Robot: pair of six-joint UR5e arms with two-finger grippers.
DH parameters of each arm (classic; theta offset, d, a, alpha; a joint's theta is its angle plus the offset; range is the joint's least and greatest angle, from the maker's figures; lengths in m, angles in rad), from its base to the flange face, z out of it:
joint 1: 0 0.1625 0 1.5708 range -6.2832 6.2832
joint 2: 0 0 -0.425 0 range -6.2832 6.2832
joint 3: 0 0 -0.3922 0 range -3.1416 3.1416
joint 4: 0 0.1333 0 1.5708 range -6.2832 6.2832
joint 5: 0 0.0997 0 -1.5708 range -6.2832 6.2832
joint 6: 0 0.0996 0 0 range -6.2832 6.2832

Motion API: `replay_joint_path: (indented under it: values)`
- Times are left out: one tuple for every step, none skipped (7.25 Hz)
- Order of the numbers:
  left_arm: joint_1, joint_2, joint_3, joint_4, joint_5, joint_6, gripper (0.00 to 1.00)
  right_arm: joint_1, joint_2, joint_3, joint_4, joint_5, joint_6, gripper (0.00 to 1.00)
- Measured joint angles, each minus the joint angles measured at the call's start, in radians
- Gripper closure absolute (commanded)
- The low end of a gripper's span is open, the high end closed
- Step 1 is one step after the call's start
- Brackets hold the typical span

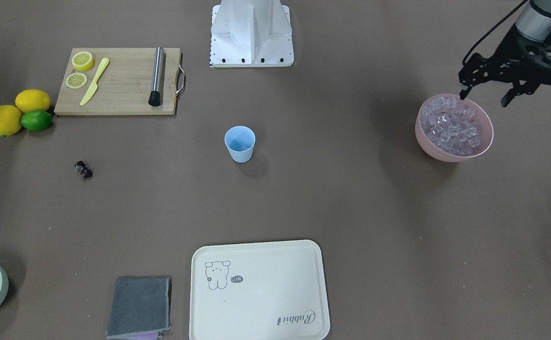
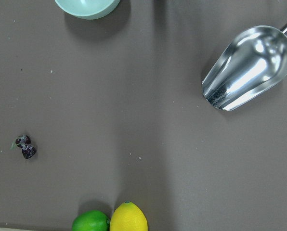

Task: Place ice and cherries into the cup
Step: 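Move the left gripper back over the pink bowl of ice, then lower the left gripper down into the ice cubes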

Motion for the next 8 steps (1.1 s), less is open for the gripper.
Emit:
replay_joint_path:
  values:
    - [-0.022,0.011,0.011,-0.009,-0.008,-0.087,0.03,0.000,0.000,-0.008,0.000,0.003,0.000,0.00]
    - [-0.032,0.014,0.025,-0.020,-0.009,-0.181,0.03,-0.001,0.000,-0.015,0.000,0.006,0.000,0.00]
    - [-0.034,0.020,0.040,-0.054,-0.007,-0.278,0.03,-0.001,0.000,-0.018,0.000,0.013,0.000,0.00]
    - [-0.030,0.029,0.054,-0.104,-0.007,-0.342,0.03,0.000,-0.002,-0.019,0.000,0.021,-0.001,0.00]
    - [-0.020,0.036,0.063,-0.144,-0.007,-0.382,0.03,0.000,-0.005,-0.017,0.000,0.025,-0.001,0.00]
    - [0.002,0.039,0.071,-0.181,-0.007,-0.402,0.03,0.000,-0.003,-0.014,0.000,0.026,0.000,0.00]
    - [0.034,0.037,0.078,-0.213,-0.010,-0.371,0.03,0.000,0.006,-0.014,0.000,0.027,0.002,0.00]
    - [0.065,0.035,0.081,-0.236,-0.019,-0.305,0.03,0.000,0.022,-0.014,0.000,0.027,0.019,0.00]
